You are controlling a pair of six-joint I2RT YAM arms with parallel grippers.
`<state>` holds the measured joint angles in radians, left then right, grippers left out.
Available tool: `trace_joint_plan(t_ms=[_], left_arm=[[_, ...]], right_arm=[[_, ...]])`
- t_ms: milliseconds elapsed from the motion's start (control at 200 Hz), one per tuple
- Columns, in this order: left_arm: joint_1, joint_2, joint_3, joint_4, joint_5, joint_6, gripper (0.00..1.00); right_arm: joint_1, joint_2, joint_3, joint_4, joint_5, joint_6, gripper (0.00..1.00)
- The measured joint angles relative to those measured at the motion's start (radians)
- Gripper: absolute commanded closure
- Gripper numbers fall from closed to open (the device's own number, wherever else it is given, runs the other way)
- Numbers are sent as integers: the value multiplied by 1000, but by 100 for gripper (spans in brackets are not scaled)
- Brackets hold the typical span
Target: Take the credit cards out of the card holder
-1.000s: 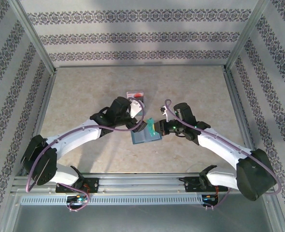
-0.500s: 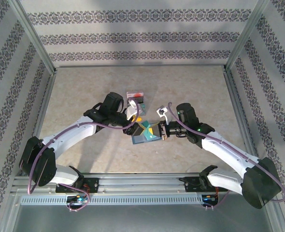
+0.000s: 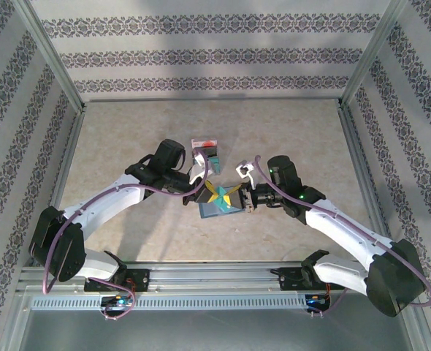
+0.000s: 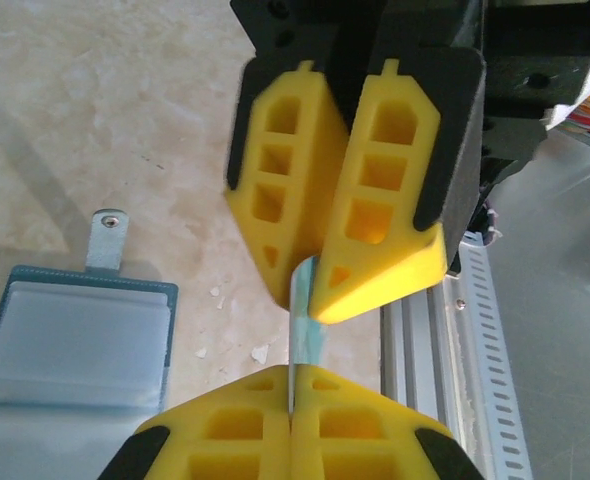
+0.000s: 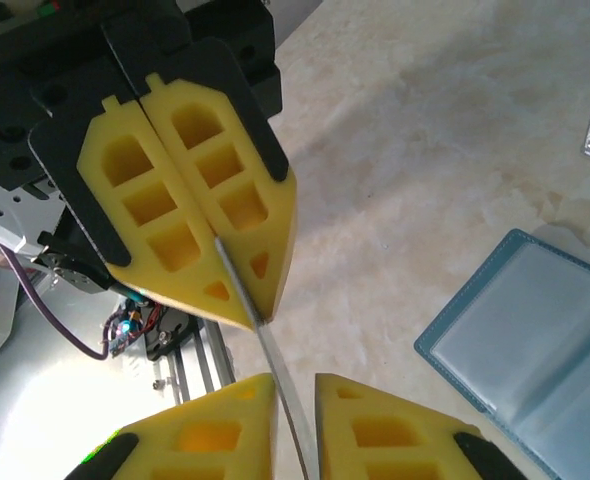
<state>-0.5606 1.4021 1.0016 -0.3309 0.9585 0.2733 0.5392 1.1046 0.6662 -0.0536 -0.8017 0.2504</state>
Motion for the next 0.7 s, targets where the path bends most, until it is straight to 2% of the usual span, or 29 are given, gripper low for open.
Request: trace_joint_plan(t_ms=[140,280,530,700], left_arm=[[0,-25,-35,71,2,-51,100],[6,-133,-152,244,-29,-174,100],[6,-269,-277,539,-124,-410,100],[6,-276,-291,653,-133,-514,100]], right_arm=[[-12,-19,-1,27,12,10,36],[-56,-98,-46,87,41,45,22],[-72,-193,-167,273,60,160,20],[-61,-178,-189,407,59,223,28]])
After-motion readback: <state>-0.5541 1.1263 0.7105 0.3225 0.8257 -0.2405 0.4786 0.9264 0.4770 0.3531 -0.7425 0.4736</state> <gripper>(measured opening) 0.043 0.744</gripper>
